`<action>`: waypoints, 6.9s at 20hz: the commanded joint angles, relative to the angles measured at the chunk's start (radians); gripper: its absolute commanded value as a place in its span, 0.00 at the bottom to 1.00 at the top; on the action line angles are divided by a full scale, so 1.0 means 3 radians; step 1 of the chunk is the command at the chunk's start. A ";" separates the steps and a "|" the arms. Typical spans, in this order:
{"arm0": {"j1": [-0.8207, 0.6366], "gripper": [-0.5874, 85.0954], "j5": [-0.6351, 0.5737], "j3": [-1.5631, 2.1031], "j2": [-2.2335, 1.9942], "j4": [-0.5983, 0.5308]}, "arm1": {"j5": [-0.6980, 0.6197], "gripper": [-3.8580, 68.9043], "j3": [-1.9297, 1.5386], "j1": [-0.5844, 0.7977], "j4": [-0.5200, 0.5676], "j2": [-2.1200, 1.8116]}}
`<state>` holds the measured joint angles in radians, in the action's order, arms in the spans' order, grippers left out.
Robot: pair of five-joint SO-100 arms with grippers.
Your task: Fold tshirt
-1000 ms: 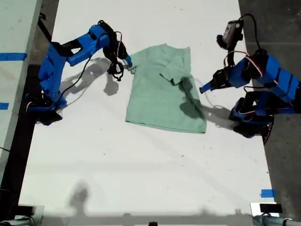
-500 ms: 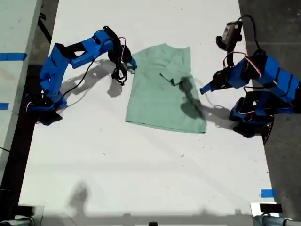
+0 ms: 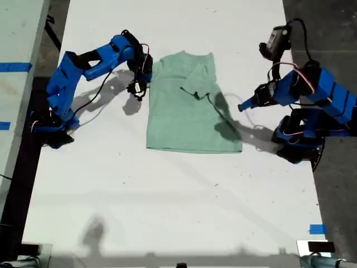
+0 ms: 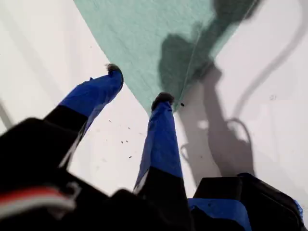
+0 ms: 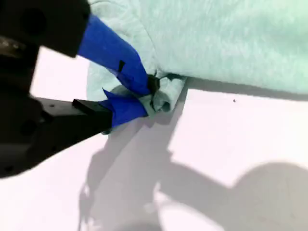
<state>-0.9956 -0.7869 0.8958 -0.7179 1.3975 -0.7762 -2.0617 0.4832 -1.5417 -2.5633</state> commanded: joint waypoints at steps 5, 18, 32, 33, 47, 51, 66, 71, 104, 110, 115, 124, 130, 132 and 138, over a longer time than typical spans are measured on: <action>0.0005 0.01 0.0261 0.1391 -0.1314 -0.0404 | 0.0051 0.30 -0.0087 0.0020 -0.0020 -0.0240; 0.0537 0.01 0.1207 0.4326 -0.4387 -0.1028 | 0.0031 0.30 -0.0148 -0.0041 0.0210 -0.0077; 0.0736 0.24 0.0619 -0.0097 -0.0440 -0.0353 | 0.0286 0.29 -0.0302 -0.0353 0.0266 -0.0097; 0.0726 0.28 0.0598 -0.0092 -0.0353 -0.0353 | 0.0276 0.29 -0.0322 -0.0353 0.0281 -0.0097; 0.1636 0.32 0.1503 0.0879 -0.2725 0.0869 | 0.0046 0.29 -0.0450 -0.0302 0.0532 0.0097; 0.2199 0.30 0.1928 0.1370 -0.2904 0.0772 | -0.0128 0.28 -0.0511 -0.0256 0.0665 0.0210; 0.2695 0.35 0.2756 0.3543 -0.4403 -0.0322 | -0.0302 0.49 -0.1641 -0.0066 0.1462 0.0291; 0.2730 0.35 0.2756 0.3492 -0.4229 -0.0481 | -0.0220 0.49 -0.1733 -0.0169 0.1846 0.0936; 0.2971 0.34 0.2869 0.3497 -0.4229 -0.0409 | 0.0905 0.04 0.2173 -0.1933 0.1023 0.4014; 0.3048 0.36 0.2930 0.3497 -0.4229 -0.0394 | 0.1002 0.53 0.2894 -0.1907 0.0926 0.5093; 0.3073 0.36 0.2966 0.3457 -0.4244 -0.0343 | 0.0920 0.47 0.3482 -0.1892 -0.0072 0.4663; 0.3134 0.36 0.3053 0.3446 -0.3876 -0.0389 | 0.0685 0.41 0.3247 -0.1687 -0.0327 0.3380; 0.3134 0.36 0.3027 0.3416 -0.3339 -0.0634 | 0.0690 0.39 0.3078 -0.1667 -0.0297 0.3324; 0.3134 0.36 0.3022 0.3385 -0.3160 -0.0757 | 0.0701 0.38 0.3048 -0.1677 -0.0291 0.3303; 0.3186 0.31 0.3017 0.2940 -0.2352 -0.0926 | 0.0695 0.37 0.3007 -0.1692 -0.0286 0.3242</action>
<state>-0.0522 0.1166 1.8776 -1.4619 1.1336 -0.5630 -1.1643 -0.0215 -1.6322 -1.5094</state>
